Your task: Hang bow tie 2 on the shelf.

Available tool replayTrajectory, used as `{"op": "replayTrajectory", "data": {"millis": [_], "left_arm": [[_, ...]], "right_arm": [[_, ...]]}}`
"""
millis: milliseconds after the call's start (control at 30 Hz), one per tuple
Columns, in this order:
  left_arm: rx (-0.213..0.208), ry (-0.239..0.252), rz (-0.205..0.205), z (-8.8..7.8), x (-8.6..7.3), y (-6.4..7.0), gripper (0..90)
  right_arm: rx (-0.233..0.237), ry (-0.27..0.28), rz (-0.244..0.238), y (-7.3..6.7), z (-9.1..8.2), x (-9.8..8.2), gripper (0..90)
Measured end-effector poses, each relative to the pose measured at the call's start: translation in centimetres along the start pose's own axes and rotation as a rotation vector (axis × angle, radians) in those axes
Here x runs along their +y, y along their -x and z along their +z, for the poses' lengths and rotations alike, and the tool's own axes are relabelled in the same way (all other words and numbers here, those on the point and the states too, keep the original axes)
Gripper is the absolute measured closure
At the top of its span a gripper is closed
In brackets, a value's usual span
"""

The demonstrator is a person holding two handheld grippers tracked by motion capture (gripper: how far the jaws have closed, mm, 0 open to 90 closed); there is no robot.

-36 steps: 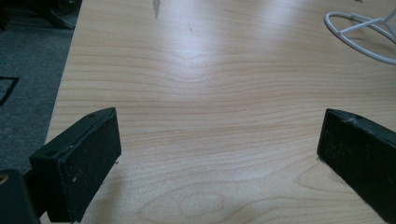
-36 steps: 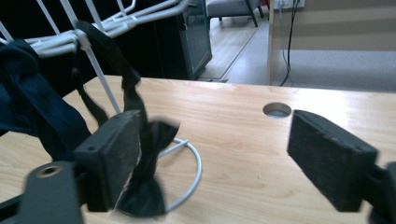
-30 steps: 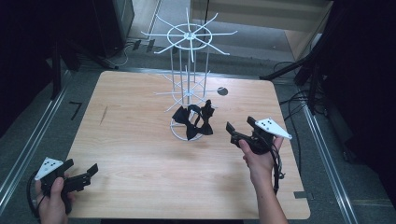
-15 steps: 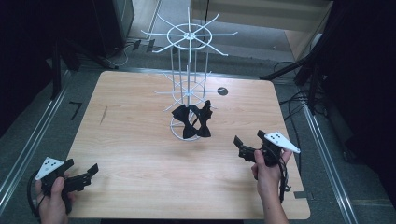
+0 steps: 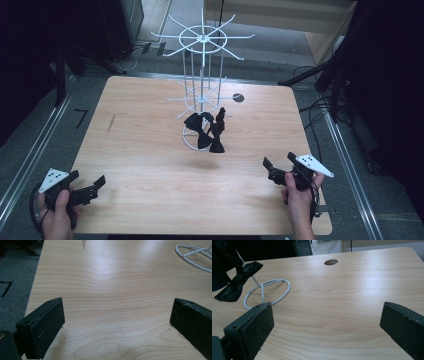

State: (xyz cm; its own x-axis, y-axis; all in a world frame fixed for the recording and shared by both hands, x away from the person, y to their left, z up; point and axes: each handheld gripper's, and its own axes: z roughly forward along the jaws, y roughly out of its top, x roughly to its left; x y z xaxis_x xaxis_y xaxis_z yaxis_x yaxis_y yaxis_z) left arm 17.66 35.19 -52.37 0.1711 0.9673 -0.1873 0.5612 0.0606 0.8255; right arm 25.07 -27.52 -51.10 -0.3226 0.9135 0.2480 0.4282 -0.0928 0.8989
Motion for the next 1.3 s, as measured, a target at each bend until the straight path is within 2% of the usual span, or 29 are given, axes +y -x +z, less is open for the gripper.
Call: {"op": "replayTrajectory", "data": {"millis": [133,233,433,633,833,1033,1300], "left_arm": [[0.001,-0.001,0.000,0.0,0.0,0.0,0.0],[-0.002,-0.002,0.000,0.0,0.0,0.0,0.0],[-0.002,-0.001,-0.001,0.0,0.0,0.0,0.0],[-0.004,-0.002,0.000,0.0,0.0,0.0,0.0],[-0.004,-0.005,0.003,0.0,0.0,0.0,0.0],[-0.004,-0.003,0.000,0.0,0.0,0.0,0.0],[-0.004,-0.002,0.000,0.0,0.0,0.0,0.0]], "right_arm": [[-0.015,-0.012,-0.003,0.9,-0.5,-0.7,0.0],[-0.024,-0.018,0.016,1.5,-0.9,-1.2,0.0],[-0.050,-0.025,0.001,2.5,-1.8,-2.1,0.0],[-0.074,-0.024,0.021,3.9,-2.9,-2.8,0.0],[-0.095,-0.046,0.029,5.0,-3.9,-3.7,0.0],[-0.108,-0.022,0.064,6.2,-5.3,-3.9,0.0],[-0.135,-0.031,0.062,7.5,-6.8,-4.6,0.0]]}}
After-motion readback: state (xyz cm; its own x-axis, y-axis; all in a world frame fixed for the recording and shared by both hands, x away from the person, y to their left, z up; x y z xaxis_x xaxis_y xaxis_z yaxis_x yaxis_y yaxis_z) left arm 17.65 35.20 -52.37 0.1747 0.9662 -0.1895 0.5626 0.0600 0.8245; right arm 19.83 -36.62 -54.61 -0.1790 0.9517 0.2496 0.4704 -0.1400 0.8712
